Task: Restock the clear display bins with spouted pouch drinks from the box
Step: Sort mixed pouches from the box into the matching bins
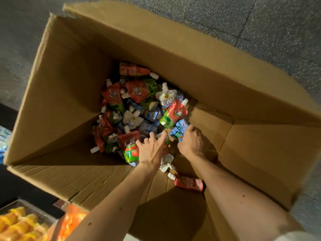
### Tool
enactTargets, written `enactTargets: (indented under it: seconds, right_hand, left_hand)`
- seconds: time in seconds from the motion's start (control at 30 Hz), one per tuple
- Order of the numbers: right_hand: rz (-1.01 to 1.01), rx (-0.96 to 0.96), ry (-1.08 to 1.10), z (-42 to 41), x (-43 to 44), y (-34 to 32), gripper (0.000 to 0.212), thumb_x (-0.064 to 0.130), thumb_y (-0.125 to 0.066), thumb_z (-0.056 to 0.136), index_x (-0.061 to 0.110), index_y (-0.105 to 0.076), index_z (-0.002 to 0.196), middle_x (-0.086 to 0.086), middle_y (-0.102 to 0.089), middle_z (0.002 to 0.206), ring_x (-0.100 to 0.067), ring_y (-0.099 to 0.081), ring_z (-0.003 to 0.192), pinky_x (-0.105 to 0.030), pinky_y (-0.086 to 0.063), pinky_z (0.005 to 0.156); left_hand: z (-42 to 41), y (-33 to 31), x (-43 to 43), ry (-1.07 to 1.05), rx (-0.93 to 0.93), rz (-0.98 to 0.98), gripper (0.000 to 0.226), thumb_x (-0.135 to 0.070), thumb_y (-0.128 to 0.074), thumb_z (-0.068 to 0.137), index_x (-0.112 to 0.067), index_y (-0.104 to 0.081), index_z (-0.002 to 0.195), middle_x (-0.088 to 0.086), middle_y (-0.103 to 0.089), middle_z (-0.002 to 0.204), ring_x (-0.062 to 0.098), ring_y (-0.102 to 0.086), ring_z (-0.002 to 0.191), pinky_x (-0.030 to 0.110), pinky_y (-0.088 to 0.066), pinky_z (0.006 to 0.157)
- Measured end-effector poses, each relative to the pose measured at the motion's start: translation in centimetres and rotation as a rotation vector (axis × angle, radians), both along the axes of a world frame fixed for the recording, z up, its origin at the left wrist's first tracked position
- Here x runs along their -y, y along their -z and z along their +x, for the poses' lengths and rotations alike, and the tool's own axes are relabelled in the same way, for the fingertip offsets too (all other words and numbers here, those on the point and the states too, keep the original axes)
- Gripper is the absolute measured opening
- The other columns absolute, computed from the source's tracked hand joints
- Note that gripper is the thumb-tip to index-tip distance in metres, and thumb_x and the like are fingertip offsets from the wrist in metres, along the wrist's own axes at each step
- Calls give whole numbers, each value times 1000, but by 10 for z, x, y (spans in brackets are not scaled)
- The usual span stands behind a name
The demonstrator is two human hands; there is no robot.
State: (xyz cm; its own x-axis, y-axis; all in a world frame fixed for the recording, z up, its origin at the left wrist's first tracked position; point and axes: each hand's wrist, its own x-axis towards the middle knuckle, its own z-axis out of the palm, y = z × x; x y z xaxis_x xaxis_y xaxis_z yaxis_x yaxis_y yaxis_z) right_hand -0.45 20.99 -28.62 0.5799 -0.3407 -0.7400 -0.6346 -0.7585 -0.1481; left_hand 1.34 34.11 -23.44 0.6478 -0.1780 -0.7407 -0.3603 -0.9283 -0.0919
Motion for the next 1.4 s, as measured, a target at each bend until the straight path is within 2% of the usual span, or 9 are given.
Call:
enactTargets:
  seconds: [0.2,0.3,0.5,0.67,0.8,0.97,1.07,1.23,1.4]
  right_hand:
    - [320,-169,552,-19,-5,-14,50,13,-72,76,10,-49,121,-9,-61,117,-28,-61,107,-34,-52,88]
    - [443,-186,681,-35,-17,-27,37,10,-68,79,9,-53,112,-8,-59,104,-21,-57,90,-29,-46,70]
    - [597,-120,818,-53,-37,-74,41,23,-75,81,10,-49,109,-4,-54,97,-15,-54,83,-27,-43,63]
    - [864,42,986,-52,-40,-156,62,32,-87,64,10,-65,118,-3,-66,116,-20,-60,104,-31,-47,78]
    - [1341,259,1287,-54,-47,-245,43,15,-77,71,1,-65,109,-19,-66,119,-33,-66,102,-47,-56,91]
    - [1860,523,1026,-52,-64,-350,71,22,-89,56,-1,-60,116,-23,-60,117,-42,-61,114,-61,-49,98]
    - [1940,552,816,-46,-79,-400,79,30,-94,53,4,-58,118,-17,-66,102,-35,-66,93,-60,-50,95]
    - [1897,417,541,-52,-125,-455,96,33,-95,47,10,-52,130,-15,-64,118,-32,-64,106,-50,-56,86]
    - [1886,219,254,-93,-189,-462,68,29,-82,69,9,-58,129,-15,-63,123,-31,-58,116,-53,-46,102]
  left_hand:
    - [-8,-18,-8,108,-42,-53,80,4,-55,91,-32,-12,149,14,-40,131,31,-47,119,56,-42,100]
    - [3,-33,-22,20,-70,-209,77,10,-52,89,-28,-20,148,16,-44,124,35,-51,114,44,-50,89]
    - [31,-88,-58,-400,-56,-704,81,-18,-91,66,-31,-42,129,0,-64,113,20,-66,97,32,-55,84]
    - [47,-169,-76,-902,-146,-1095,90,11,-87,55,-34,-48,121,3,-62,115,25,-68,101,42,-61,78]
    - [42,-243,-88,-1152,-203,-1367,89,18,-79,63,-22,-44,135,9,-64,114,22,-71,92,46,-61,72]
    - [16,-319,-111,-1277,-362,-1785,83,6,-83,66,-8,-42,137,24,-62,124,30,-70,101,54,-51,91]
    - [-13,-355,-127,-1291,-331,-1907,62,-15,-91,57,-3,-63,111,24,-66,107,30,-60,89,43,-39,74]
    - [-79,-397,-154,-1369,-52,-2124,38,-15,-85,70,-7,-69,103,9,-71,93,15,-67,73,24,-49,57]
    - [-160,-417,-192,-1538,386,-2178,69,-33,-85,75,5,-60,127,25,-66,122,32,-67,103,37,-59,77]
